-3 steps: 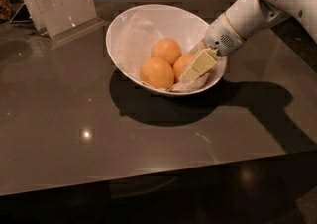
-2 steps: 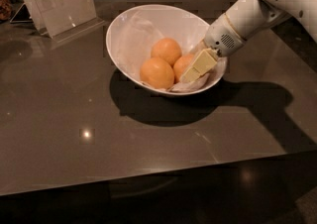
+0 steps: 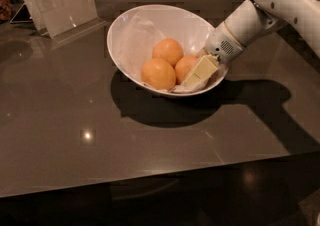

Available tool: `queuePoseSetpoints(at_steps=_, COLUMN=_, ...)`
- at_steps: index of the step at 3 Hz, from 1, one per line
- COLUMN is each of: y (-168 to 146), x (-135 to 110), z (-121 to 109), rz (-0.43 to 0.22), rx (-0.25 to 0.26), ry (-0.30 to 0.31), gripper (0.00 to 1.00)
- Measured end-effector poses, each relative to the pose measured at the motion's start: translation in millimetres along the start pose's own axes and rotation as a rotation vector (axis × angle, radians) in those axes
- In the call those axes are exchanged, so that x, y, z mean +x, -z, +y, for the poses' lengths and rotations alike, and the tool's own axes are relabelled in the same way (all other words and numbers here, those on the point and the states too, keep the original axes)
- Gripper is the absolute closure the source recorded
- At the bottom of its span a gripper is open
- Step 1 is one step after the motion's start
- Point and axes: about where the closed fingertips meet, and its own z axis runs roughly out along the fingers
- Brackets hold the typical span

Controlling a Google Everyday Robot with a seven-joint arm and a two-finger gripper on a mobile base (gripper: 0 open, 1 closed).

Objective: Pick orange from white bowl

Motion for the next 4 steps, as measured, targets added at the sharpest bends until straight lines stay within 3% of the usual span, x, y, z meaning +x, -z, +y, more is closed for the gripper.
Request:
queuePoseSetpoints(at_steps=1, y=0, x=0, z=0, rz=0.0, rx=0.0, ry=0.0, gripper=0.45)
queuePoseSetpoints(at_steps=3, y=3, x=3, z=0, rz=-0.019, rx=0.024, ry=-0.007, gripper=0.91)
queuePoseSetpoints(at_steps=4, y=22, x=-3, z=1, rz=-0.101, rx=0.095, ry=0.022, gripper=1.0)
